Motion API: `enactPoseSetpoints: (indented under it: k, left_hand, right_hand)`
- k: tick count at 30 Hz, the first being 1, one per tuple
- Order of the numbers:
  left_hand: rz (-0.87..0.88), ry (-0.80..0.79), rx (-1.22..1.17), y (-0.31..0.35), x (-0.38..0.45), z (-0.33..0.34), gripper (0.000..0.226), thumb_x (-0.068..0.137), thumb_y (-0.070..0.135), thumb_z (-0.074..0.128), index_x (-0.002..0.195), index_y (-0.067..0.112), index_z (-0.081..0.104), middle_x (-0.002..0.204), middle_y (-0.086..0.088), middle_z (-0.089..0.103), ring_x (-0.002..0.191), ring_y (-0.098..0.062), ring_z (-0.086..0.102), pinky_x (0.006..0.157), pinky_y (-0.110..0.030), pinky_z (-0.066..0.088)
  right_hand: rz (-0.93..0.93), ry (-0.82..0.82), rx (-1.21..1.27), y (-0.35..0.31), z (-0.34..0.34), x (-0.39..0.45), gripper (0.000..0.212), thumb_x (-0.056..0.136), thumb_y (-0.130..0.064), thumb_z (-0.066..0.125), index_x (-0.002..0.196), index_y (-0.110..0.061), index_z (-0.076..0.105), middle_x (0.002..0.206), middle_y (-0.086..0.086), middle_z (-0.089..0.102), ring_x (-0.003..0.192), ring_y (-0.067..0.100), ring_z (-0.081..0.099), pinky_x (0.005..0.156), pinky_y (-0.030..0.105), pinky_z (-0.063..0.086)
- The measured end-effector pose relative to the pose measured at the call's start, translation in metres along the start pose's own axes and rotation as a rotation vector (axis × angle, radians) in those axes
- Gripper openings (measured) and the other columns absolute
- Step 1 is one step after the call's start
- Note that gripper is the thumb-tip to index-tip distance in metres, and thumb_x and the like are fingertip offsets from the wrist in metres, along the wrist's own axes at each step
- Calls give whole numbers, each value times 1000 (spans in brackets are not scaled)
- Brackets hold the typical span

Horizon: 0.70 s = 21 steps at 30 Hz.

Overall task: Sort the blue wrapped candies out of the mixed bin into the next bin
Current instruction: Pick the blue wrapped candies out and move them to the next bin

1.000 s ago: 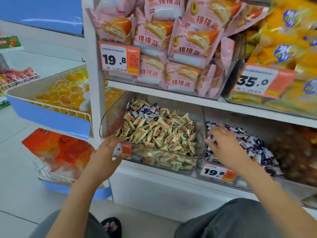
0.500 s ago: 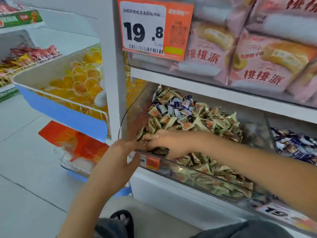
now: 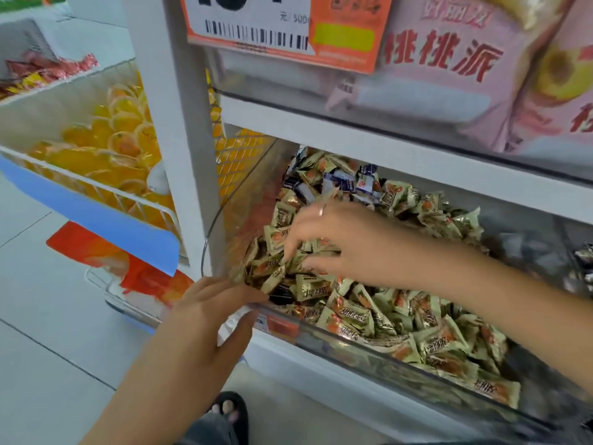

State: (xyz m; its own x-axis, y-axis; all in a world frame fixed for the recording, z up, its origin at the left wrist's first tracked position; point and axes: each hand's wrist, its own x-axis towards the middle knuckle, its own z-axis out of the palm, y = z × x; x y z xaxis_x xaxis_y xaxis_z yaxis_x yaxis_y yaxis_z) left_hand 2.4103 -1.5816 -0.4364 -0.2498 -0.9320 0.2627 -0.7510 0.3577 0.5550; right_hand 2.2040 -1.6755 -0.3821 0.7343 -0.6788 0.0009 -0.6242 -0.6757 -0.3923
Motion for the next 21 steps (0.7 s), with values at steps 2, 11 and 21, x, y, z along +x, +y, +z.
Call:
enactPoseSetpoints:
  k: [2, 11, 21]
  left_hand:
    - [7, 10, 10, 1, 0, -1, 25, 77, 21, 60, 95, 38, 64, 95, 29, 55, 87, 5, 49, 69, -11, 38]
    - [-55, 4, -14, 2, -1, 0, 33, 80, 9, 70, 93, 40, 65, 94, 34, 53, 100, 11, 47, 72, -12, 37]
    - [-37, -26, 7, 6, 0, -2, 28, 78, 8, 70, 99, 27, 70, 94, 38, 45, 87, -1, 52, 74, -13, 38]
  right_hand:
    - [79, -240, 107, -13, 12, -12, 17, 91, -14, 57, 103, -22, 65, 96, -12, 63, 86, 0, 57, 79, 14, 47]
    - [283, -779, 22, -23, 28, 2, 44, 104, -32, 21, 99, -8, 56, 77, -1, 49, 70, 13, 48, 76, 26, 40]
    - [349, -850, 185, -30, 21, -16, 82, 88, -69, 10, 148, -16, 24, 153, 1, 28, 137, 16, 29, 103, 23, 22]
